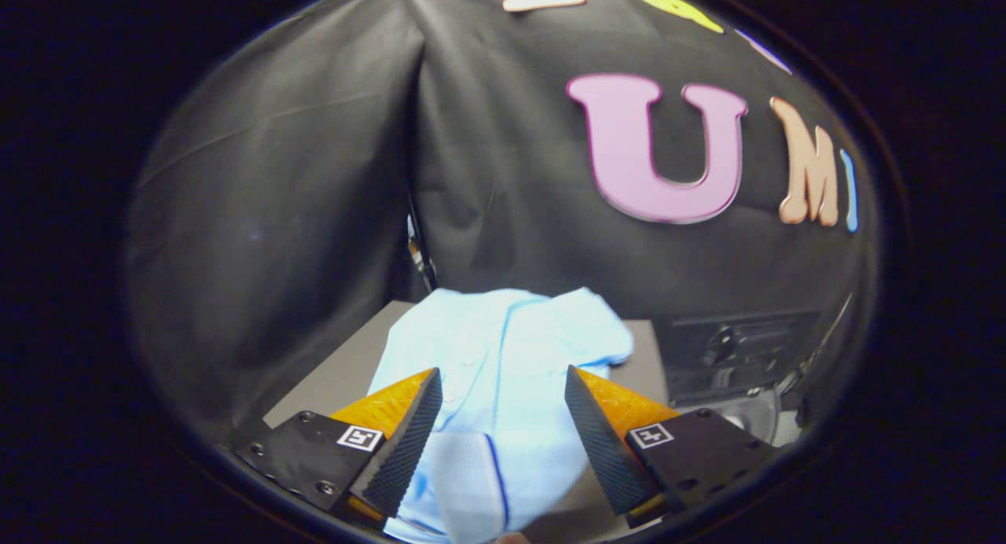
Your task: Put the clothes into the washing machine and then close the washing machine lid.
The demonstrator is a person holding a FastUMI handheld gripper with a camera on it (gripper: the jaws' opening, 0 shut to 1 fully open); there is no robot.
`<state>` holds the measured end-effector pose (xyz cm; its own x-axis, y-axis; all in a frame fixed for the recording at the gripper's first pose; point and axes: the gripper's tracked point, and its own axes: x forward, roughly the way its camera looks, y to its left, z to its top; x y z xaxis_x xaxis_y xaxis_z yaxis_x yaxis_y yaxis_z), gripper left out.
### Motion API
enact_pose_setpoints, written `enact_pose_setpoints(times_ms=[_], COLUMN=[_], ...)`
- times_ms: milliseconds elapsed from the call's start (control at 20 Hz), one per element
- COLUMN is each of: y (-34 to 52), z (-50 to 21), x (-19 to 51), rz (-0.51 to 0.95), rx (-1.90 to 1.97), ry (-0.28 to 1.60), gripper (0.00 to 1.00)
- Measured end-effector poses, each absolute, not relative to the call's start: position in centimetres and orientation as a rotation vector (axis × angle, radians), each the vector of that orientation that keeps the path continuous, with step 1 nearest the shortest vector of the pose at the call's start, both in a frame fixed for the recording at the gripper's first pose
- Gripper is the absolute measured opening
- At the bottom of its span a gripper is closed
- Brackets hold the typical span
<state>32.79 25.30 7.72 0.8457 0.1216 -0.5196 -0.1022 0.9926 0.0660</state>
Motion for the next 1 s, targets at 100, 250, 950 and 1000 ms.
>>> enact_pose_setpoints(times_ms=[100, 250, 950, 1000], y=[26.0, 27.5, 21.9, 20.7], z=[6.0, 3.0, 6.1, 6.5], x=[34.6, 34.8, 28.4, 28.2], rz=[0.089, 0.100, 0.323, 0.311], rx=[-0.001, 0.001, -0.017, -0.014], ry=[0.591, 0.716, 0.650, 0.650], gripper=[0.98, 0.89, 0.03, 0.03])
